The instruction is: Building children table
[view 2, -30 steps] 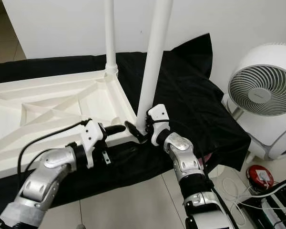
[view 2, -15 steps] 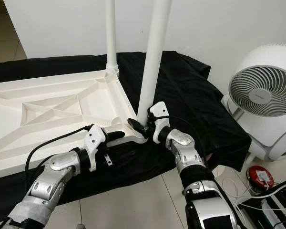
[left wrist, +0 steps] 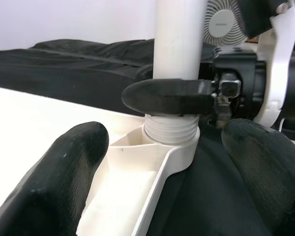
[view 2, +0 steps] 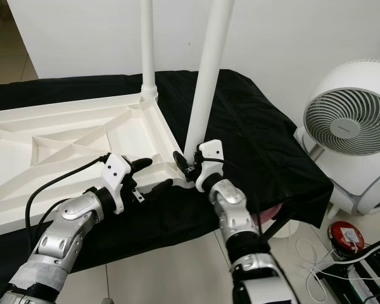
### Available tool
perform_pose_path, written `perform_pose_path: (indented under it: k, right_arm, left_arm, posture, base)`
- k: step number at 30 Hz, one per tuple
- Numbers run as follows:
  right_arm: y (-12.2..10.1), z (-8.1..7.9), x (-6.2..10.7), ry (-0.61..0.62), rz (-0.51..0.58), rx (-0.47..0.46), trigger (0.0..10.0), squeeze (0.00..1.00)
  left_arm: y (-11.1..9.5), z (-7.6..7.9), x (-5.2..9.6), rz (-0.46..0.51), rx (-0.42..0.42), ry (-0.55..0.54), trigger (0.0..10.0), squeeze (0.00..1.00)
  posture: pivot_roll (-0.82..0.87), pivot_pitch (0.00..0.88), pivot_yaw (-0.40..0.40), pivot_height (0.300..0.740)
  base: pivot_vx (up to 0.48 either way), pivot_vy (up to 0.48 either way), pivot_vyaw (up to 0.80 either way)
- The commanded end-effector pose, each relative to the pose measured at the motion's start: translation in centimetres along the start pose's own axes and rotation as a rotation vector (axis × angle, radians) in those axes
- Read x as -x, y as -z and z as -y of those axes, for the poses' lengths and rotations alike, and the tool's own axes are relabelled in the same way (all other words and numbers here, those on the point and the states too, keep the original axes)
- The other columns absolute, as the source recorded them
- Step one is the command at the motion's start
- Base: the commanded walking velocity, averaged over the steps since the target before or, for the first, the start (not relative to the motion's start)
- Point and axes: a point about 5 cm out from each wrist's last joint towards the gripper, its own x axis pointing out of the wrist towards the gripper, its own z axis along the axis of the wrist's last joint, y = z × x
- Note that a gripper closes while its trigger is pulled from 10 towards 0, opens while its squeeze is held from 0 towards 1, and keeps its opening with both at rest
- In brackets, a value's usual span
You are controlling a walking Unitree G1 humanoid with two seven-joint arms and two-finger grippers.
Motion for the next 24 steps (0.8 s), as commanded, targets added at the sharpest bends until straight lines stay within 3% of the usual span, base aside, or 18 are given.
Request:
perform_pose_path:
  k: [1,2,3,4,7,16,17,24]
  right_arm:
    - [1.6,0.3,0.7,0.137,-0.075,-0.049,0.5,0.00]
    - [1.6,0.3,0.7,0.137,-0.075,-0.049,0.5,0.00]
    - [1.7,-0.1,0.7,0.198,-0.073,-0.065,4.1,0.00]
    - [1.8,-0.5,0.7,0.249,-0.072,-0.070,10.0,0.00]
    - [1.9,-1.0,0.7,0.309,-0.066,-0.065,10.0,0.00]
    - [1.5,-1.8,0.7,0.308,-0.048,-0.060,10.0,0.00]
    - [1.3,-1.6,0.9,0.260,-0.027,-0.067,10.0,1.00]
    - [0.4,-0.7,1.4,0.139,0.012,-0.025,10.0,1.00]
  left_arm:
    - [0.1,-0.2,-0.2,-0.004,0.007,-0.007,10.0,0.00]
    - [0.1,-0.2,-0.2,-0.004,0.007,-0.007,10.0,0.00]
    - [0.0,-0.3,-0.4,-0.001,-0.001,-0.017,10.0,0.00]
    - [0.0,-0.4,-0.6,0.001,-0.006,-0.022,10.0,0.00]
    - [-0.1,-0.4,-0.7,0.003,-0.010,-0.024,10.0,0.00]
    - [0.0,-0.5,-0.7,-0.001,0.001,-0.038,10.0,0.00]
    - [0.0,-0.5,-0.8,-0.003,-0.008,-0.044,10.0,0.00]
    - [0.2,0.0,-0.8,-0.011,-0.018,-0.043,10.0,0.00]
  posture:
    - [0.00,0.000,-0.052,0.740]
    - [0.00,0.000,-0.052,0.740]
    - [0.00,0.000,-0.052,0.740]
    - [0.00,0.000,-0.052,0.740]
    - [-0.01,0.000,-0.052,0.740]
    - [-0.03,0.000,-0.044,0.740]
    - [-0.03,0.000,-0.048,0.740]
    - [-0.03,0.000,-0.050,0.740]
  base:
    - [0.000,0.000,0.00]
    - [0.000,0.000,0.00]
    - [0.000,0.000,0.00]
    - [0.000,0.000,0.00]
    - [0.000,0.000,0.00]
    - [0.000,0.000,0.00]
    - [0.000,0.000,0.00]
    - [0.000,0.000,0.00]
